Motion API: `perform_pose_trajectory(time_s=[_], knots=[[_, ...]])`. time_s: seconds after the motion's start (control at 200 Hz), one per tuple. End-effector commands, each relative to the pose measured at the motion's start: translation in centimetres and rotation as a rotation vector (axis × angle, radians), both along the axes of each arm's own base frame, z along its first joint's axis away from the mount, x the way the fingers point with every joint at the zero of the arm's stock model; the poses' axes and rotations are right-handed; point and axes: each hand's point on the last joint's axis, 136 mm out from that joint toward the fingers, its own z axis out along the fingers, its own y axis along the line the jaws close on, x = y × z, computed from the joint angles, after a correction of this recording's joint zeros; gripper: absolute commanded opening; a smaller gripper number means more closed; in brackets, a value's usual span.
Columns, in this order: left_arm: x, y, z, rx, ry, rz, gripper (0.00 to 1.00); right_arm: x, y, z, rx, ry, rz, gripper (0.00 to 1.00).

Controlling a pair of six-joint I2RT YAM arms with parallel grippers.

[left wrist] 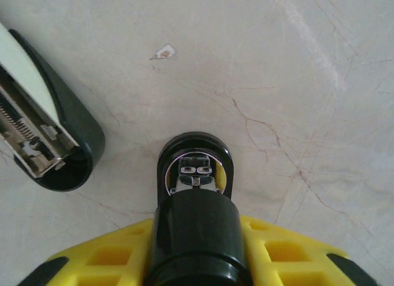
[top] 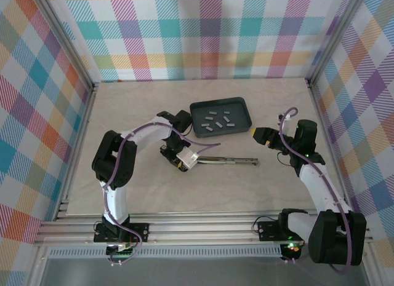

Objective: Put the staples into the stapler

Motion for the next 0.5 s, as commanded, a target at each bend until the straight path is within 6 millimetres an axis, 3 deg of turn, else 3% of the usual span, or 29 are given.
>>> perform_pose_trajectory(time_s=[0.0, 0.225, 0.495], knots=[[-0.7, -0.4, 2.0, -0.027, 0.011, 0.008, 0.25, -0.5, 0.3, -0.4, -0.012, -0.005, 0.015, 0.67], [-1.3, -1.0, 6.1, -0.128, -0.035, 0.126, 0.18, -0.5, 1.0, -0.4, -0.003, -0.032, 0.043, 0.65], [-2.2, -3.6, 12.4, -0.45, -0.019, 0.428, 0.18, -1.9, 6.4, 1.5, -0.106, -0.221, 0.288, 0.66]])
